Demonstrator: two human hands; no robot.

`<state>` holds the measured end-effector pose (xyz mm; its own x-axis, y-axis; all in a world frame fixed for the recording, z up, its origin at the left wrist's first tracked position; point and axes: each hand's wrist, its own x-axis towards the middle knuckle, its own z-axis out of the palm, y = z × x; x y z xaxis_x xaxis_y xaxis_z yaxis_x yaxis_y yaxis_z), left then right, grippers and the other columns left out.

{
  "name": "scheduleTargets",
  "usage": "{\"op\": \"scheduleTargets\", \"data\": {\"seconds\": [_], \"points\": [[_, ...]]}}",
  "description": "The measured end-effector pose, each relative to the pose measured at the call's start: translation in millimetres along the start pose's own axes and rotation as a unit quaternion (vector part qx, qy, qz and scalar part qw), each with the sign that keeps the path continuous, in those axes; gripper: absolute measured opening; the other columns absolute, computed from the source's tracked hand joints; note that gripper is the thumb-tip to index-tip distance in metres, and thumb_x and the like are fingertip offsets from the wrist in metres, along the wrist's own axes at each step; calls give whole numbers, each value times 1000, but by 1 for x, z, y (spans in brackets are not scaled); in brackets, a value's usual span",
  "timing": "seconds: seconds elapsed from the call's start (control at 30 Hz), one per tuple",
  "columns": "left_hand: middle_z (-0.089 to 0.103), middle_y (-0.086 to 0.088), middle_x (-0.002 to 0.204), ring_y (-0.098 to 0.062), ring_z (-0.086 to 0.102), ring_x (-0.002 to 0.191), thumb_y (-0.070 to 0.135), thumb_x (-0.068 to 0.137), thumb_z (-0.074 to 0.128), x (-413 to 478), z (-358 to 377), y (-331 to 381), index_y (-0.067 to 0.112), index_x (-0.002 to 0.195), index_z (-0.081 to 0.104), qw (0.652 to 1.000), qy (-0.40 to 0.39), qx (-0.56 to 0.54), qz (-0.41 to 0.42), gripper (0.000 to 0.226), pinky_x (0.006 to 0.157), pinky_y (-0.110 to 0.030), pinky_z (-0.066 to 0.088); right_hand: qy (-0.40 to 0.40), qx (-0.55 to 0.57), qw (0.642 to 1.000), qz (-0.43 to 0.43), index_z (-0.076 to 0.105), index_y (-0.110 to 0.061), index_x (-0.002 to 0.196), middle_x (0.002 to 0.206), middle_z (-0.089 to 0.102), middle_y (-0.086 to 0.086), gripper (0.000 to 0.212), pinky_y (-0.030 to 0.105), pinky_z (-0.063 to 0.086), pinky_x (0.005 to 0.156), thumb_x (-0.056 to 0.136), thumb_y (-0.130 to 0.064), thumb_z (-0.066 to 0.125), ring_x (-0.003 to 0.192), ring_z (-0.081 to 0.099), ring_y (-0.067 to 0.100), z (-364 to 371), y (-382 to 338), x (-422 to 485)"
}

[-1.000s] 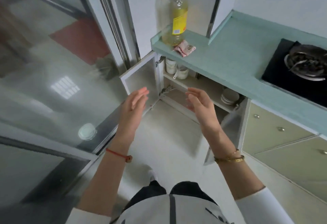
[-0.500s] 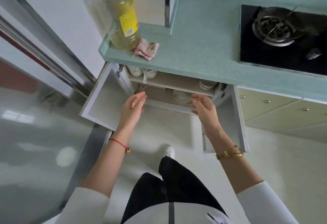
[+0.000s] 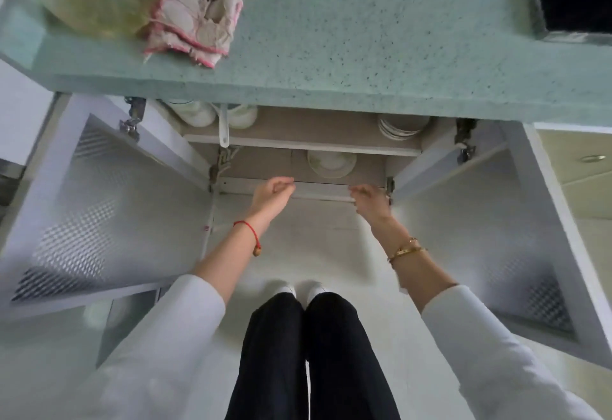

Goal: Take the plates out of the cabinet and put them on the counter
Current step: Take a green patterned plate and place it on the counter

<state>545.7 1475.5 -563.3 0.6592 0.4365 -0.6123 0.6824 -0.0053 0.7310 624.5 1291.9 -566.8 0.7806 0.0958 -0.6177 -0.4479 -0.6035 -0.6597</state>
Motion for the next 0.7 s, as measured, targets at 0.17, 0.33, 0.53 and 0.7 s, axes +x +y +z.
{"op": "scheduleTargets", "data": {"seconds": [0.17,0.33,0.53,0.7], "points": [[68,-14,127,-33,62,120,13,97,53,152,57,-76,12,126,66,998,-31,51,12,32,97,-37,51,33,-33,999,6,66,-4,91,86,59,10,23,44,52,84,93,-17,47,83,55,25,50,81,147],[69,-13,126,-27,67,105,13,95,57,285,107,-138,10,124,67,994,-21,95,51,31,84,-27,53,68,-64,996,-12,47,-18,71,72,50,5,18,38,47,73,86,-8,47,79,49,21,91,150,276],[63,-13,133,-28,61,119,19,91,65,408,146,-183,7,134,55,986,17,140,87,46,97,-29,48,123,-90,987,-59,60,-2,115,120,66,22,29,33,46,87,91,-14,50,113,61,36,123,190,400],[63,-18,132,-32,59,123,24,92,66,463,164,-197,1,133,55,971,46,176,154,48,94,-29,45,157,-126,976,-81,47,5,136,135,53,27,43,35,40,94,98,-16,48,125,52,38,133,196,467]]}}
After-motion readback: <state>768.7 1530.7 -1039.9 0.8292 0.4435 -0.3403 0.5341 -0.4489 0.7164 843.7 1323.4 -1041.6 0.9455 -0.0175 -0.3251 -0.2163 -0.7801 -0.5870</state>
